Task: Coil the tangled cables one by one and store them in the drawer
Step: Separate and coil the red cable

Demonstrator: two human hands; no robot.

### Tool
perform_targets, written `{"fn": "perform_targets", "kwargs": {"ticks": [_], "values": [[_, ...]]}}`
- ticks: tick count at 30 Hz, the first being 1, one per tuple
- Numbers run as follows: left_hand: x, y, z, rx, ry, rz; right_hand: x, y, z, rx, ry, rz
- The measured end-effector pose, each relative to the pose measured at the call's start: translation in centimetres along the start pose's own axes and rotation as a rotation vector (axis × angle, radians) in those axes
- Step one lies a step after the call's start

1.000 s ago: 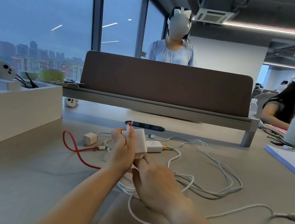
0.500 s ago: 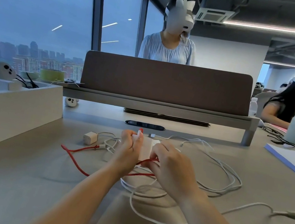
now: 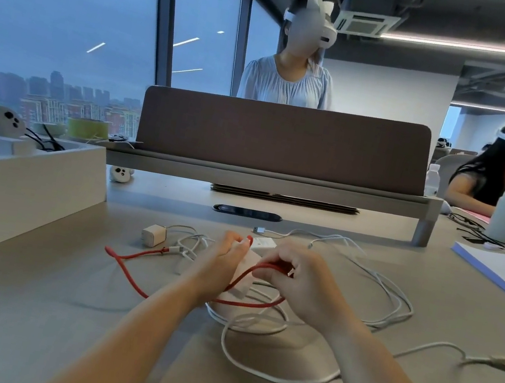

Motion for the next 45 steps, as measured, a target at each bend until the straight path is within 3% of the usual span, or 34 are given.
{"fn": "perform_targets", "kwargs": {"ticks": [7,12,23,28,45], "values": [[-1.3,1.6,-1.5,0.084,0.040,0.184,0.2,-0.6,-2.2,0.295,0.159,-0.110],[-1.4,2.0,-1.5,0.071,0.074,0.218,-0.1,-0.6,-3.9,0.378,0.271,-0.164],[-1.6,2.6,-1.3,-0.381,-0.005,0.190,-0.5,0.8,-4.4,0.762,0.440,-0.190],[-1.4,2.1,-1.4,-0.566,-0.032,0.136,-0.7,2.4,-3.7,0.880,0.504,-0.122],[-0.9,1.8,-1.7,-0.913,-0.033,-0.045,-0.3,4.2,-3.1,0.667,0.529,-0.092]]}}
Point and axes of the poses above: each hand's wrist, its own x-axis towards the middle knuckle, its own y-axis out of the palm, z = x × y, the point moved 8 cm from there along x, towards the middle knuckle, and after that the axes turned 2 degrees about y, right-handed, at the moved point
